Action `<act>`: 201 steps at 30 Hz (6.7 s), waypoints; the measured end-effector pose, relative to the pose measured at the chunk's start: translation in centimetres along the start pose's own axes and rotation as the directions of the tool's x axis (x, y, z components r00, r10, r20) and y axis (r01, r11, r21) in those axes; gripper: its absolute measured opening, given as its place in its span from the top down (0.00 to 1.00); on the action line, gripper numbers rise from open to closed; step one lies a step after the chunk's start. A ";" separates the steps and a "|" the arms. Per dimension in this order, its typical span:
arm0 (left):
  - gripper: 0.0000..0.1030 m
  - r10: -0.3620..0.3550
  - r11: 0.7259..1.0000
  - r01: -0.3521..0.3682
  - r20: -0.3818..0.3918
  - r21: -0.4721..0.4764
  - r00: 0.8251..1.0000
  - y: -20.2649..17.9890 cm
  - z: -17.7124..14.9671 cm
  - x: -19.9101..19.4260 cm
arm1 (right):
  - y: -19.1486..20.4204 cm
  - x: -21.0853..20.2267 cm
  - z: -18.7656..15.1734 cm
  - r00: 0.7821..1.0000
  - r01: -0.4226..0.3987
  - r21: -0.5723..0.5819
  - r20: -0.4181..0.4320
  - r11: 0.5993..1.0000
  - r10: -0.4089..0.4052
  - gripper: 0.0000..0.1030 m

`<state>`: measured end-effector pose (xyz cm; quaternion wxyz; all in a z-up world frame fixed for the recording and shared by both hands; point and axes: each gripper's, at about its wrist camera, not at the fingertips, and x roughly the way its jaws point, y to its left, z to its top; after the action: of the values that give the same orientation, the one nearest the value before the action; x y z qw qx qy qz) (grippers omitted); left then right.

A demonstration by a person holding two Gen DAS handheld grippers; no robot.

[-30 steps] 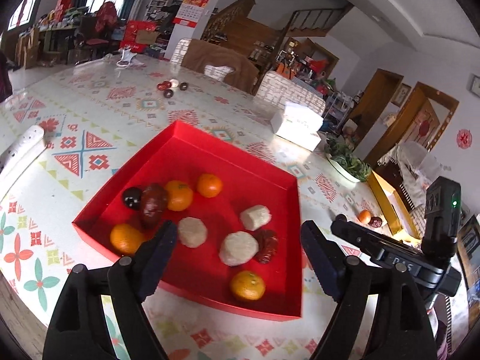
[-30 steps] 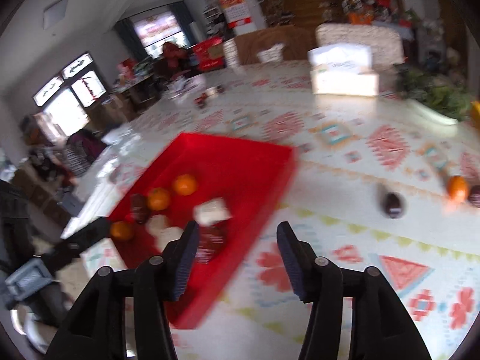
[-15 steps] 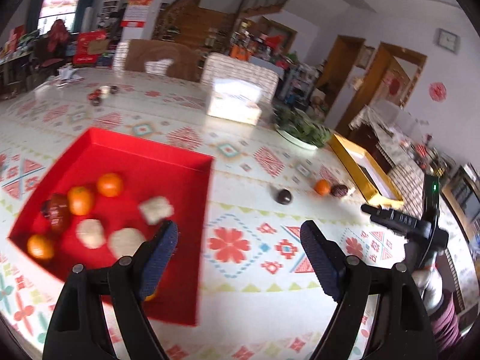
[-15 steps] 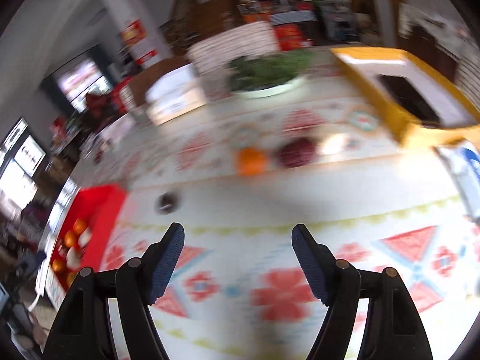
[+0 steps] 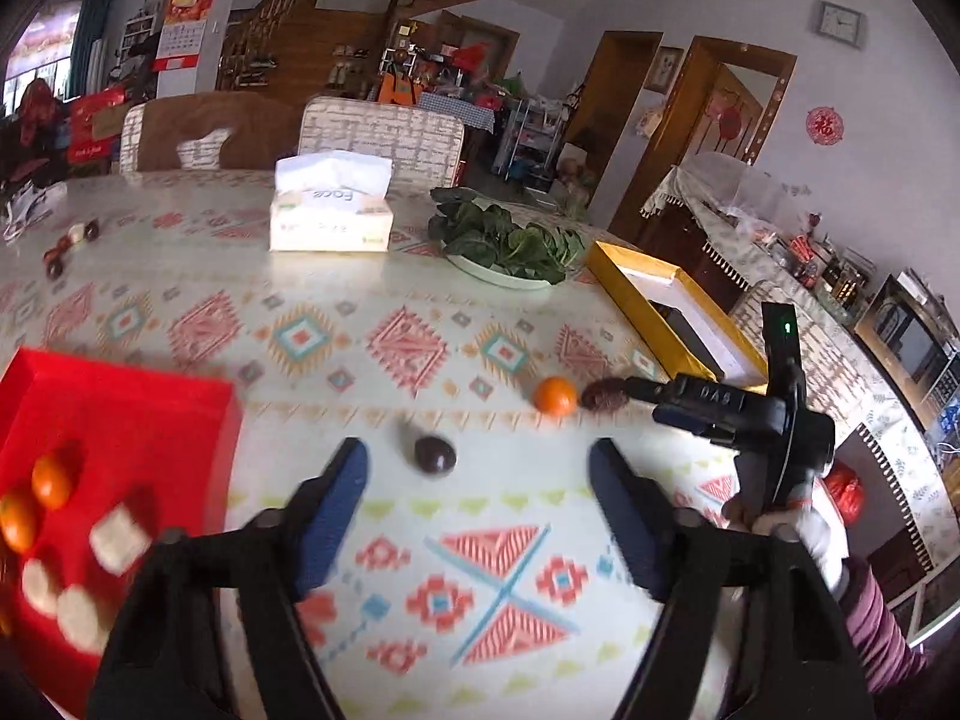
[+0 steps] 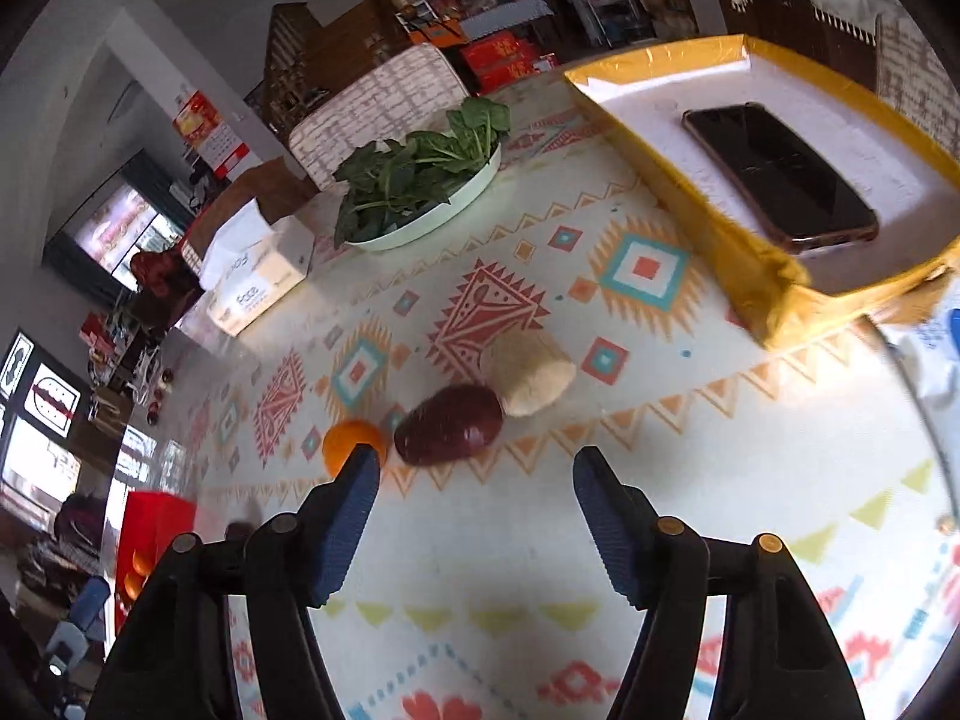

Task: Organize fruits
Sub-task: 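Grasp an orange with the left tool while the right tool grasps a red date, then carry the orange and date over the red tray and open both tools, then grasp the last dark plum with the left tool while the right tool grasps a beige chunk, then carry the plum and chunk over the red tray and open both tools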

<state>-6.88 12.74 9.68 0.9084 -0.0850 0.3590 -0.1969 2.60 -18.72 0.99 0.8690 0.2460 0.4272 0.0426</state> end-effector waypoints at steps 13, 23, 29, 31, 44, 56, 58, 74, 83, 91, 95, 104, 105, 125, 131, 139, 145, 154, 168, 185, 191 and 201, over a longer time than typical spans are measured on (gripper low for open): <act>0.43 -0.022 0.999 0.019 -0.078 -0.039 0.997 -0.4 3.3 6.9 | 3.5 3.5 0.0 0.997 0.072 -0.107 0.020 0.992 -0.070 0.65; 0.43 -0.025 0.999 0.030 -0.196 0.023 0.980 -3.1 2.5 13.0 | 1.1 1.5 0.0 0.999 -0.013 -0.034 0.052 0.999 0.015 0.69; 0.43 -0.005 0.993 0.032 -0.240 0.111 0.971 -6.0 2.5 16.9 | -0.4 -0.3 0.6 0.994 -0.053 0.020 0.102 0.998 0.050 0.69; 0.43 0.008 0.991 0.025 -0.246 0.134 0.969 -6.7 2.6 18.0 | -0.8 -0.6 0.7 0.992 -0.063 0.034 0.112 0.997 0.059 0.69; 0.69 0.037 0.988 -0.003 -0.223 0.154 0.974 -6.8 1.7 16.6 | -0.9 -1.0 0.9 0.988 -0.076 0.027 0.139 0.997 0.072 0.69; 0.68 0.099 0.986 -0.097 0.007 -0.139 0.995 6.2 0.8 -2.3 | 4.7 -2.8 -1.3 0.976 -0.146 -0.103 0.147 0.984 0.161 0.69; 0.68 0.152 0.969 -0.141 0.039 -0.204 0.988 9.5 -0.2 -5.3 | 6.6 -3.1 -2.2 0.971 -0.192 -0.122 0.117 0.974 0.206 0.69; 0.68 0.368 0.869 -0.333 0.027 -0.366 0.930 20.9 -6.1 -9.9 | 26.8 3.2 -10.7 0.930 -0.364 -0.380 -0.207 0.851 0.305 0.69; 0.68 0.335 0.882 -0.308 0.015 -0.357 0.942 22.1 -5.9 -8.3 | 32.2 8.3 -13.5 0.928 -0.344 -0.461 -0.302 0.818 0.220 0.69; 0.48 0.323 0.884 -0.289 0.034 -0.369 0.946 22.2 -5.8 -8.8 | 33.4 9.7 -14.0 0.938 -0.310 -0.483 -0.294 0.819 0.182 0.67; 0.41 0.319 0.882 -0.274 0.056 -0.383 0.946 22.0 -5.7 -9.7 | 32.8 9.2 -13.5 0.938 -0.314 -0.461 -0.287 0.830 0.195 0.55; 0.19 0.257 0.898 -0.181 0.145 -0.401 0.956 19.4 -5.3 -12.2 | 30.5 5.0 -12.4 0.950 -0.301 -0.433 -0.208 0.849 0.231 0.50; 0.19 0.250 0.901 -0.175 0.146 -0.397 0.957 18.9 -5.2 -12.4 | 30.0 4.6 -12.2 0.952 -0.298 -0.428 -0.199 0.853 0.232 0.49; 0.18 0.091 0.978 -0.076 0.068 -0.195 0.994 4.7 -5.4 -9.1 | 11.3 -4.6 -10.7 0.991 -0.133 -0.230 -0.021 0.964 0.132 0.44; 0.18 0.056 0.989 -0.057 -0.016 -0.133 0.998 0.6 -6.6 -5.7 | 3.7 -7.7 -9.8 0.997 -0.056 -0.135 0.039 0.989 0.062 0.42; 0.18 0.045 0.994 -0.054 -0.103 -0.090 0.994 -2.1 -8.5 -2.3 | -2.1 -9.4 -8.4 0.997 -0.007 -0.056 0.072 0.998 0.011 0.41; 0.18 0.047 0.997 -0.054 -0.114 -0.054 0.992 -3.0 -8.4 -0.9 | -3.8 -7.8 -5.4 0.999 0.012 -0.018 0.052 1.000 -0.011 0.41; 0.18 0.109 0.994 -0.112 -0.119 -0.015 0.987 -1.6 -5.7 2.3 | -3.5 -2.5 1.2 0.999 0.037 0.011 0.034 0.999 -0.038 0.41; 0.43 0.161 0.986 -0.152 -0.158 0.070 0.974 -0.5 -1.5 10.4 | -1.8 2.3 3.6 0.990 0.139 -0.079 0.032 0.987 -0.137 0.41; 0.77 0.144 0.989 -0.145 -0.118 -0.002 0.982 0.8 -2.6 6.6 | -0.9 -0.9 0.8 1.000 0.013 -0.054 0.010 0.998 -0.012 0.62; 0.77 0.110 0.990 -0.113 -0.044 -0.089 0.993 2.3 -3.4 1.2 | 1.4 -3.9 -1.2 0.999 -0.026 -0.087 0.027 0.996 0.028 0.62; 0.77 0.185 0.961 -0.163 0.082 -0.224 0.979 8.0 -5.3 -8.3 | 9.5 -6.8 -5.3 0.990 -0.137 -0.216 0.003 0.967 0.141 0.62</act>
<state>-13.68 23.40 8.55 0.9248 -0.1611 0.3373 -0.0713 -4.43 -10.25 7.65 0.8892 0.1802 0.3941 0.1470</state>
